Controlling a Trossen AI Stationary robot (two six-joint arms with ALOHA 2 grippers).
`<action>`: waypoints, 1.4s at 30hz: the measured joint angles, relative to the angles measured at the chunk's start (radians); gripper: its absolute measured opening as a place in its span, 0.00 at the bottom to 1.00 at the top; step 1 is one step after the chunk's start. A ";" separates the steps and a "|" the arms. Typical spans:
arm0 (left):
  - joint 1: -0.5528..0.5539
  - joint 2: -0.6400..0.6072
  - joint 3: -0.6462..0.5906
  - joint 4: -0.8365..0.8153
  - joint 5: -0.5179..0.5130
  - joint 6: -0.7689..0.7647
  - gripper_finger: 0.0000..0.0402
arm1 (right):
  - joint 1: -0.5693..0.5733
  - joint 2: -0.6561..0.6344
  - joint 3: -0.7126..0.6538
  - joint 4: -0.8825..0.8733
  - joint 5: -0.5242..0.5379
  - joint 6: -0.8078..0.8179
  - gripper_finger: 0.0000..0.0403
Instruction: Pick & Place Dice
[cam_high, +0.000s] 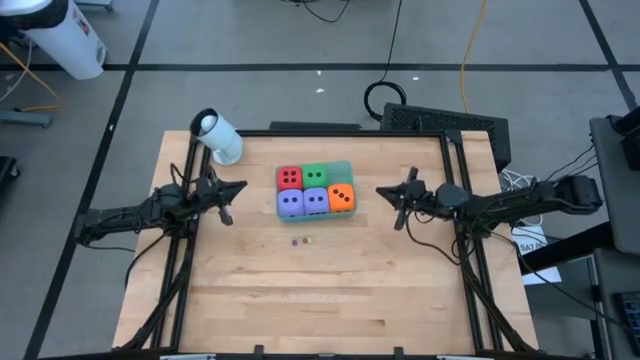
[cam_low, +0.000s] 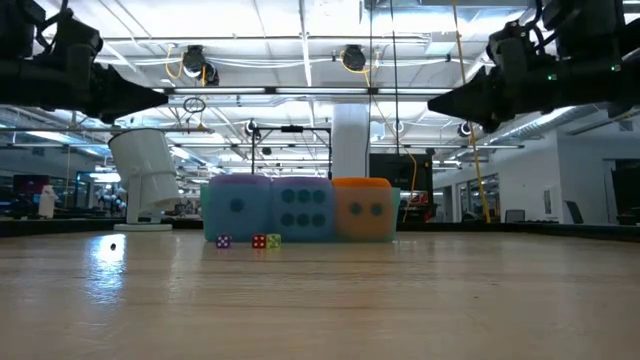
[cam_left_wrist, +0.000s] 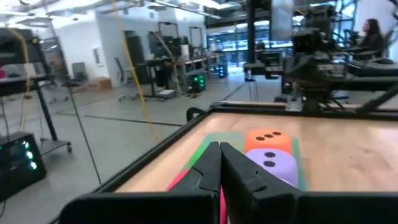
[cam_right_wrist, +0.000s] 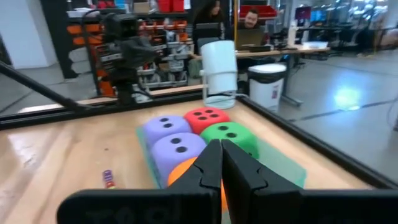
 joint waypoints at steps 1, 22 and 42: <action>0.000 0.000 0.000 -0.001 -0.006 -0.011 0.01 | 0.003 0.010 0.000 0.006 -0.006 0.008 0.00; 0.000 0.033 0.002 0.002 -0.032 0.056 0.01 | 0.049 0.281 0.150 -0.002 -0.047 0.046 0.00; 0.009 0.114 0.002 0.039 -0.037 -0.002 0.02 | 0.192 0.865 0.706 -0.161 -0.051 -0.161 0.30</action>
